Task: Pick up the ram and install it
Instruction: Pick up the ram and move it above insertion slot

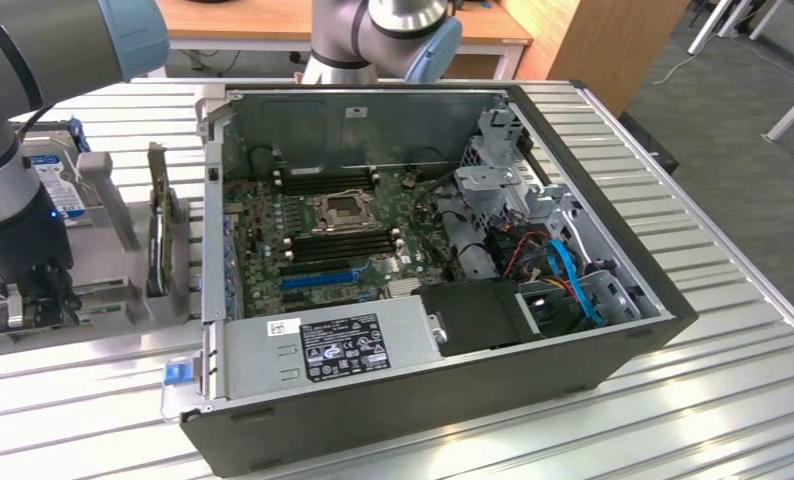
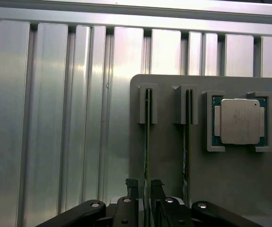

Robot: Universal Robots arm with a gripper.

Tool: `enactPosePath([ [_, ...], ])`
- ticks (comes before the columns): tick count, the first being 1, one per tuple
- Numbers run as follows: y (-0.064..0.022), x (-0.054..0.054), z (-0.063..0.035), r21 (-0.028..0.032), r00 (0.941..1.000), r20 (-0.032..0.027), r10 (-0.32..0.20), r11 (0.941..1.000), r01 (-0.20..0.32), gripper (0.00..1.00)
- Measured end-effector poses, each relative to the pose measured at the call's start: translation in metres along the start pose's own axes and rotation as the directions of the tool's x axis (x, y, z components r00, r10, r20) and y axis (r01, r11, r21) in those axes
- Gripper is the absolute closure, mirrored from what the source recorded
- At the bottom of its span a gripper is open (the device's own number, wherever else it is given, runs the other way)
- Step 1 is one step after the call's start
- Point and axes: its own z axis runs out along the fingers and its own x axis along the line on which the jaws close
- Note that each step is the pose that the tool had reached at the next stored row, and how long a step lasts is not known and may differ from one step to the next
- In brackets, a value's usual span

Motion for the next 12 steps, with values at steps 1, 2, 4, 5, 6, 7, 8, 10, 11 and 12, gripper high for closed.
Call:
enactPosePath([
  [1, 0.0000, 0.0000, 0.0000, 0.0000, 1.0000, 0.0000, 0.000, 1.0000, 0.000, 0.75],
  [2, 0.0000, 0.0000, 0.0004, 0.0001, 1.0000, 0.0001, 0.000, 1.0000, 0.000, 0.75],
  [4, 0.0000, 0.0001, 0.0009, 0.0000, 1.0000, -0.0001, 0.000, 1.0000, 0.000, 0.75],
  [5, 0.0000, 0.0001, 0.0009, 0.0000, 1.0000, -0.0001, 0.000, 1.0000, 0.000, 0.75],
  [6, 0.0000, 0.0000, 0.0009, 0.0000, 1.0000, -0.0001, 0.000, 1.0000, 0.000, 0.75],
  [7, -0.0001, 0.0000, 0.0010, 0.0000, 1.0000, 0.0000, 0.000, 1.0000, 0.000, 0.75],
  [8, -0.0001, -0.0002, 0.0011, 0.0001, 1.0000, 0.0001, 0.000, 1.0000, 0.000, 0.75],
  [10, 0.0000, -0.0012, 0.0012, 0.0002, 1.0000, 0.0002, 0.000, 1.0000, 0.000, 0.75],
  [11, -0.0001, -0.0012, 0.0012, 0.0002, 1.0000, 0.0001, 0.000, 1.0000, 0.000, 0.75],
  [12, -0.0001, -0.0012, 0.0011, 0.0001, 1.0000, 0.0000, 0.000, 1.0000, 0.000, 0.75],
])
